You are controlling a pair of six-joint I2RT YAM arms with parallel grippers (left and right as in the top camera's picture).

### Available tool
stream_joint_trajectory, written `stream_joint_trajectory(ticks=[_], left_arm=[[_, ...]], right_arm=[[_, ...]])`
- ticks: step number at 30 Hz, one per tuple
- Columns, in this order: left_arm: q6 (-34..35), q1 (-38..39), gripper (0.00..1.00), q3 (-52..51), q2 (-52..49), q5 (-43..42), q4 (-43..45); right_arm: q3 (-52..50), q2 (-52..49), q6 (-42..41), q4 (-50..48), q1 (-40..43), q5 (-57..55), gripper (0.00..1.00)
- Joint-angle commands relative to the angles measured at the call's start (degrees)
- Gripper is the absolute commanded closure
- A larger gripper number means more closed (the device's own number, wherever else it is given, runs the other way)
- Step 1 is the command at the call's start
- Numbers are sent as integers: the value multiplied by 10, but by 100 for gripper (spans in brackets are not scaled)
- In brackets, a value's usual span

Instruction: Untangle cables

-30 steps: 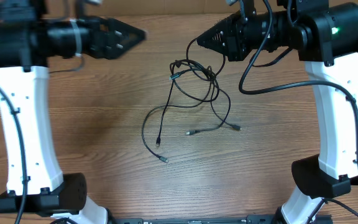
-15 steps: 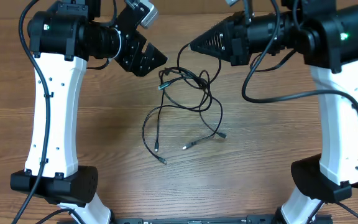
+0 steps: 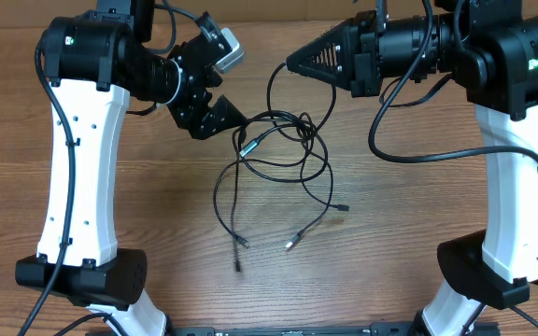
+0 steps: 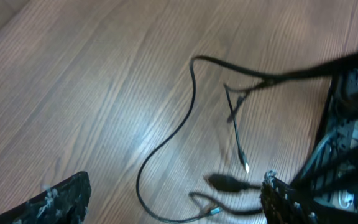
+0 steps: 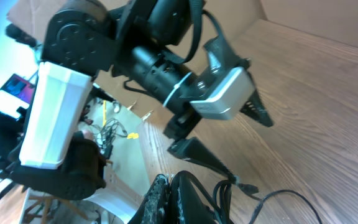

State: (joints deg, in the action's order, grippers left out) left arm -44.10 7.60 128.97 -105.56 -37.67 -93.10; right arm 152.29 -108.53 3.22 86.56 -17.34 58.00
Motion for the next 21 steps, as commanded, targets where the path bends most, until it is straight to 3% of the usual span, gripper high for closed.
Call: stream_joint_trajectory(ticks=[1, 6, 11, 21], left_arm=[[-67, -6, 13, 5, -9, -13, -20], [-82, -6, 13, 5, -9, -21, -31], [-127, -5, 12, 5, -9, -97, -37], [-148, -4, 13, 5, -9, -141, -13]], right_arm=[[14, 9, -5, -5, -3, -18, 96], [14, 9, -5, -4, -3, -35, 96], [14, 9, -22, -5, -3, -29, 96], [14, 9, -33, -5, -26, 82, 96]])
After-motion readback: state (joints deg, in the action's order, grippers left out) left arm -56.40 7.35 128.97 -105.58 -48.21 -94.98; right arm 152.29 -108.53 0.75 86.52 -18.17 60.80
